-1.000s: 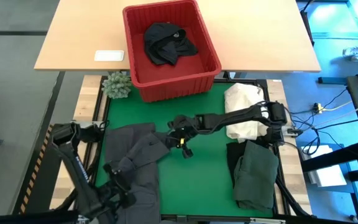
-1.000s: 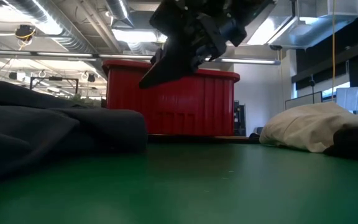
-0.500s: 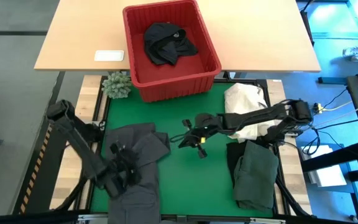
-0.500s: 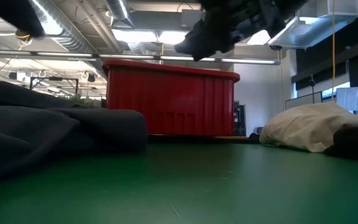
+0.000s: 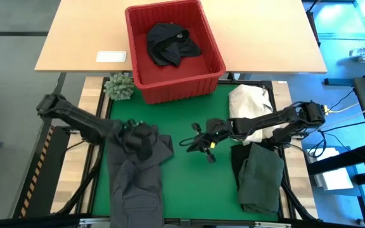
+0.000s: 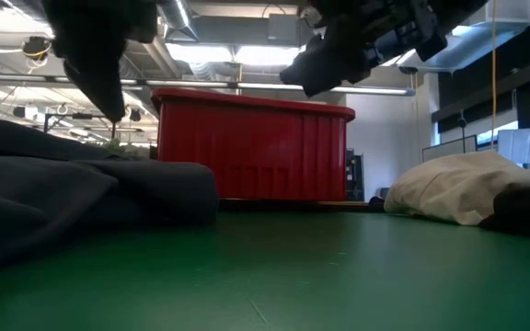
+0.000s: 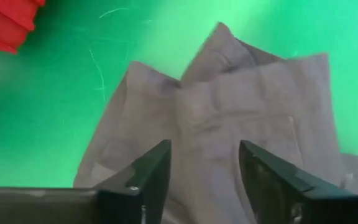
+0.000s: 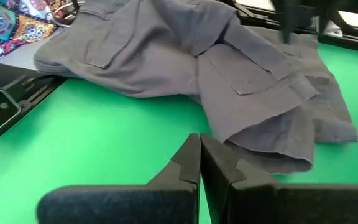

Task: Fold laundry
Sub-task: Fold the gray pants

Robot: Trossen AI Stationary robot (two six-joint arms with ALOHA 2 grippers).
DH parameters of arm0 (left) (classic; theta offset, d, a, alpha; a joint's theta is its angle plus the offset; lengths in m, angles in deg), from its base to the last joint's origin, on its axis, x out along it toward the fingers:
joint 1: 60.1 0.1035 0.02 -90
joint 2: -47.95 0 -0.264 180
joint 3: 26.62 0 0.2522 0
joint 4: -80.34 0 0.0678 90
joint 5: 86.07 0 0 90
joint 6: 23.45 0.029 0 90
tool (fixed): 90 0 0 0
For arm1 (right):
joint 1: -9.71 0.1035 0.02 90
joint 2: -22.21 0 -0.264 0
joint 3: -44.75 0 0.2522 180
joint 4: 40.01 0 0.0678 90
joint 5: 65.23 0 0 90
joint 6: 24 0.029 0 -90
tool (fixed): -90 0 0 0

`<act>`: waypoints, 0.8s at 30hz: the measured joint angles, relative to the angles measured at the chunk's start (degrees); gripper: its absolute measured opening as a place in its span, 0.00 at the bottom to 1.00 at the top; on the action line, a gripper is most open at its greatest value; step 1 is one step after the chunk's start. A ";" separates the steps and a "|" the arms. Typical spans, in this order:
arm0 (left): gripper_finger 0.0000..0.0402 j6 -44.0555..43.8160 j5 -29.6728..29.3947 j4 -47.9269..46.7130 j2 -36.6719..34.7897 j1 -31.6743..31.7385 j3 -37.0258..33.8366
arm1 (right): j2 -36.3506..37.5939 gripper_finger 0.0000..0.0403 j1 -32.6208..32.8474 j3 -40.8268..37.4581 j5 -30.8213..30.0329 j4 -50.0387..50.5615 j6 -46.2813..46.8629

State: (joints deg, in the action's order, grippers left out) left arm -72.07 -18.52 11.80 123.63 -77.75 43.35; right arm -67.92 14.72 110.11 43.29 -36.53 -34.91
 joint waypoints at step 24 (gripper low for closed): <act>0.58 10.42 24.59 24.65 -5.56 19.53 -16.64 | -0.02 0.02 0.66 0.04 0.13 0.02 -1.37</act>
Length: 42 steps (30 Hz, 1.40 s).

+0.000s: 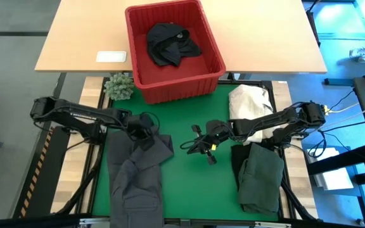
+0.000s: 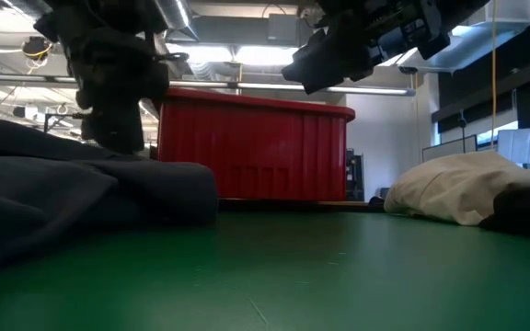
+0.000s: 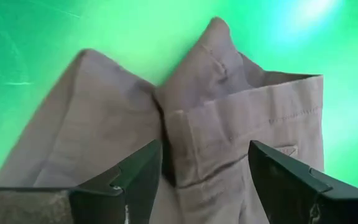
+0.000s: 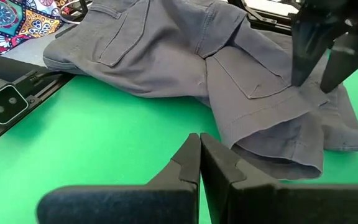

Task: Fold laundry
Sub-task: Fold the gray pants

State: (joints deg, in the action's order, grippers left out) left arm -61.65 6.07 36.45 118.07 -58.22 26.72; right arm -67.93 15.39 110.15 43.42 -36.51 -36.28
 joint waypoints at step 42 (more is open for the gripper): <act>0.01 -27.94 -19.54 -60.41 1.90 -20.66 24.90 | -0.03 0.02 -0.02 0.02 0.00 0.61 0.04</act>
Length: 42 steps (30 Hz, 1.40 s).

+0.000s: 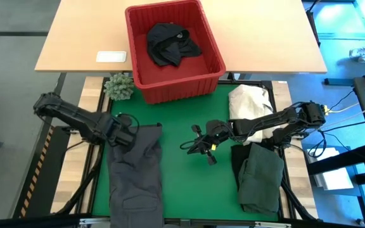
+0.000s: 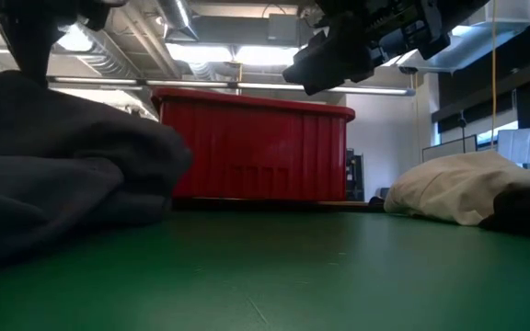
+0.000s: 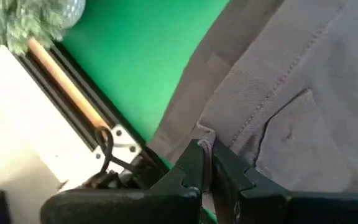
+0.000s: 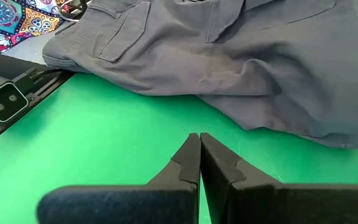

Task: Fold laundry
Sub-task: Fold the gray pants

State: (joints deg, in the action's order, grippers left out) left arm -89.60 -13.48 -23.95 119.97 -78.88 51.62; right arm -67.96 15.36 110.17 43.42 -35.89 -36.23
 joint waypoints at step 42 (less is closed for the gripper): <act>0.43 -2.52 12.44 2.67 -4.85 -0.80 -13.12 | -0.02 0.02 0.02 0.02 -1.51 -0.57 0.44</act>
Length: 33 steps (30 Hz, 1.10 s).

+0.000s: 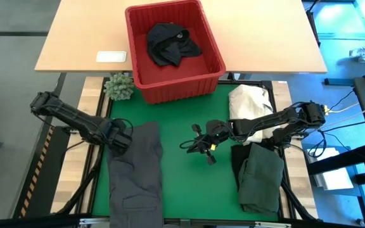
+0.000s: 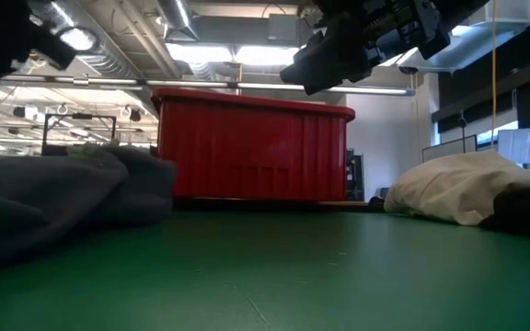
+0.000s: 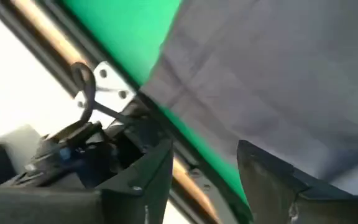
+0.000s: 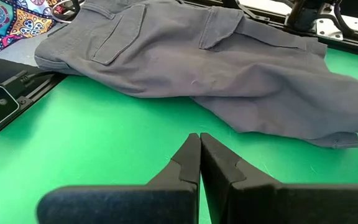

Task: Fold laundry
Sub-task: Fold the gray pants

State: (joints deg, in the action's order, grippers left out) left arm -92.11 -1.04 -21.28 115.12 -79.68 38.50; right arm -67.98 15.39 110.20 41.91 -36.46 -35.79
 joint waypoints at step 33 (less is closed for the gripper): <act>0.38 -11.83 -3.02 43.36 30.47 -22.70 3.94 | -17.85 0.02 -0.07 22.27 -2.35 10.38 -4.98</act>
State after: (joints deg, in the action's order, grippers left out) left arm -103.94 -4.06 22.07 145.59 -102.37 42.44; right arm -85.83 15.32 132.47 39.57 -26.09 -40.77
